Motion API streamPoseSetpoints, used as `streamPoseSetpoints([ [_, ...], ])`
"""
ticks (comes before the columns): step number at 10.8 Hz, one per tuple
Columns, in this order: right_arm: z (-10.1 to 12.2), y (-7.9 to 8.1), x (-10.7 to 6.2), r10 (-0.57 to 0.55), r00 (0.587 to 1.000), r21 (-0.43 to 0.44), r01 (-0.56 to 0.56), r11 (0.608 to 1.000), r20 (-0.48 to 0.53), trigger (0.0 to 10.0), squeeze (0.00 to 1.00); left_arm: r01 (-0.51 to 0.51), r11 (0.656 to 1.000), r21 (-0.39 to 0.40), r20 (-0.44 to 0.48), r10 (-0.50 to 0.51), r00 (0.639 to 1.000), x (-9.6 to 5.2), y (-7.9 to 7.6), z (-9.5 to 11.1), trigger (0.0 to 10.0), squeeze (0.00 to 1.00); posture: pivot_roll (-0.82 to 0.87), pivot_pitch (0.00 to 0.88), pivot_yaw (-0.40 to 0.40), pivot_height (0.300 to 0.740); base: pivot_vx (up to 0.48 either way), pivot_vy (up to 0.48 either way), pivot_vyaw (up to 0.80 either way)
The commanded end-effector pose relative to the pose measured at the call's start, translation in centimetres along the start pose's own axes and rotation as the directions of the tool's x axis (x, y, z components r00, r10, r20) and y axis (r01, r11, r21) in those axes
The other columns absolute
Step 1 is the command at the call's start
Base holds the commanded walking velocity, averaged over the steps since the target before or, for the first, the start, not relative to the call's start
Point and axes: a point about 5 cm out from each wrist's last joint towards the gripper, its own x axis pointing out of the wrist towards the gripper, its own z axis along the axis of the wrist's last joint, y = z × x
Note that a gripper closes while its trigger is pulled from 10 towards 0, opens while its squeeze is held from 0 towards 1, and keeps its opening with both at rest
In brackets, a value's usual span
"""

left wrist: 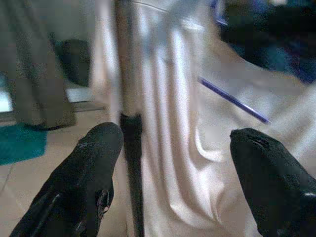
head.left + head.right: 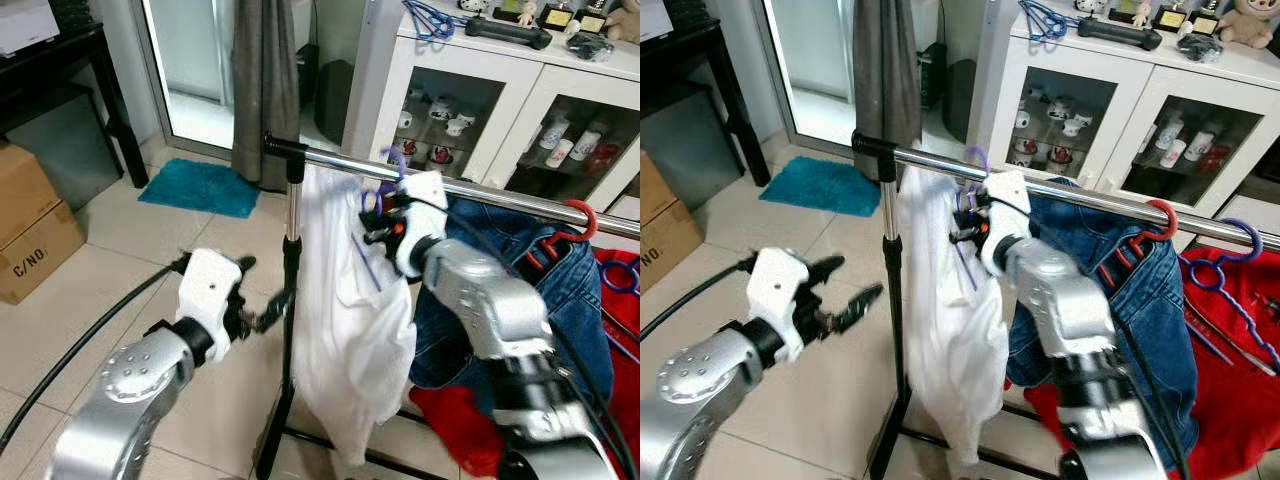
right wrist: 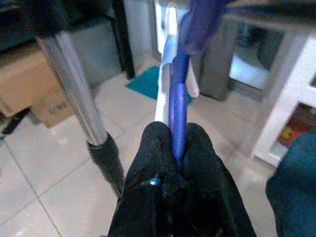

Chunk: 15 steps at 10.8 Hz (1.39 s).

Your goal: Hang hanger

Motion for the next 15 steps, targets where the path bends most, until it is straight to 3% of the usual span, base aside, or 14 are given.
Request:
streamPoseSetpoints([
  [1,1.3,-0.1,-0.8,0.021,0.998,-0.02,-0.02,1.0,0.062,0.0,0.0,-0.034,0.999,-0.003,0.017,0.034,0.999,0.0,0.4,0.2,10.0,0.0,0.17,0.0,-0.087,0.74,0.0,0.0,0.0],
  [2,1.1,-0.5,-2.7,0.046,0.997,-0.071,-0.042,0.997,0.062,0.0,0.0,-0.054,0.999,0.0,0.033,0.054,0.998,0.2,-0.1,0.2,10.0,0.0,0.16,0.0,-0.089,0.74,0.0,0.0,0.0],
  [6,-0.7,-1.7,-5.9,0.031,1.0,-0.174,-0.031,0.984,-0.001,0.0,0.0,-0.085,0.995,-0.049,0.03,0.086,0.996,0.4,-1.0,-0.5,10.0,0.0,0.14,0.009,-0.087,0.74,-0.133,0.0,0.0],
  [7,-0.8,-1.6,-6.3,0.03,1.0,-0.182,-0.03,0.983,-0.004,1.6,0.0,-0.09,0.995,-0.049,0.027,0.091,0.995,0.4,-1.1,-0.6,10.0,0.0,0.13,0.022,-0.09,0.74,-0.266,0.0,0.0],
  [8,-1.0,-1.4,-6.6,0.023,1.0,-0.225,-0.024,0.974,-0.006,10.0,0.0,-0.094,0.994,-0.05,0.02,0.095,0.995,0.3,-1.1,-0.8,10.0,0.0,0.13,0.028,-0.089,0.74,-0.27,0.0,0.0],
  [14,-3.4,-1.9,-7.5,-0.065,0.998,-0.261,0.057,0.964,-0.02,10.0,0.0,-0.075,0.996,-0.042,0.021,0.075,0.997,0.4,-1.6,-0.9,10.0,0.0,0.12,0.032,-0.103,0.74,-0.129,0.0,0.0],
  [15,-3.3,-2.3,-7.6,-0.044,0.999,-0.228,0.04,0.973,-0.01,10.0,0.0,-0.014,1.0,-0.021,0.024,0.014,1.0,0.6,-1.7,-0.8,10.0,0.0,0.12,0.028,-0.103,0.74,0.0,0.0,0.0],
])
